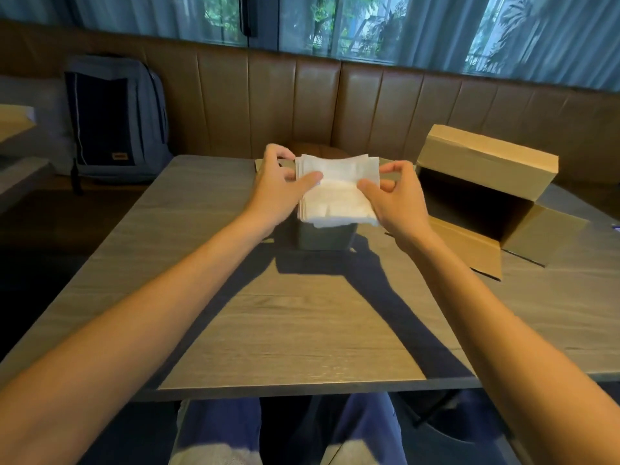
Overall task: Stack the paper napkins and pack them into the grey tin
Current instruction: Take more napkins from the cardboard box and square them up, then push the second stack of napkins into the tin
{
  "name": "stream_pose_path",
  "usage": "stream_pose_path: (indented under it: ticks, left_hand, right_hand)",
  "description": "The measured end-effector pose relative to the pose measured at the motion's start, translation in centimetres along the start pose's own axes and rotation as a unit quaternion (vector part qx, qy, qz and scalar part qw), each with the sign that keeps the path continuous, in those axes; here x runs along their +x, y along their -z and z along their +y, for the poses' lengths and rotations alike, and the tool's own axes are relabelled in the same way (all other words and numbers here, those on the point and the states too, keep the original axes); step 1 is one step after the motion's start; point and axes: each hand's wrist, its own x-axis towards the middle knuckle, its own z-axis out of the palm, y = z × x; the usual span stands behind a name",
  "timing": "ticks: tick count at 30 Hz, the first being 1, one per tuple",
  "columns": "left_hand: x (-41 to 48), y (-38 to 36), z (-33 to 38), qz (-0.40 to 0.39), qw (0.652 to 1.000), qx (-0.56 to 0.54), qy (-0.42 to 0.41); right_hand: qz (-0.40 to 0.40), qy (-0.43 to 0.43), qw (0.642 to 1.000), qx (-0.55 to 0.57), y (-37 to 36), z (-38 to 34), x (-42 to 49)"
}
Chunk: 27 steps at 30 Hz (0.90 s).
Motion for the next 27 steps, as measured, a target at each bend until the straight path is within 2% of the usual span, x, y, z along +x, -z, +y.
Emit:
stream_pose_path:
  ticks: [3,8,12,17,23,27]
  left_hand:
    - [2.8,-0.3,-0.4,0.011,0.994,0.105,0.004]
    - [4.9,-0.6,-1.6,-0.022,0.968,0.243,-0.054]
    - [5.4,-0.1,-1.4,-0.088,0.948,0.3,-0.058]
    - [6.0,0.4,-0.3,-0.177,0.916,0.354,-0.06]
    - [7.3,-0.4,0.5,-0.217,0.864,0.455,-0.016]
    - [7.2,-1.2,1.0,-0.23,0.836,0.497,-0.02]
  right_hand:
    - [0.035,0.015,0.995,-0.088,-1.6,0.1,2.7]
    - [0.011,0.034,0.979,-0.199,-3.4,1.4,5.0]
    - [0.001,0.065,0.957,-0.284,-3.9,1.9,5.2]
    - [-0.022,0.07,0.95,-0.302,-3.7,2.0,5.5]
    - [-0.068,0.092,0.926,-0.36,-3.9,2.0,6.3]
    - [-0.075,0.099,0.898,-0.421,-4.1,2.1,6.5]
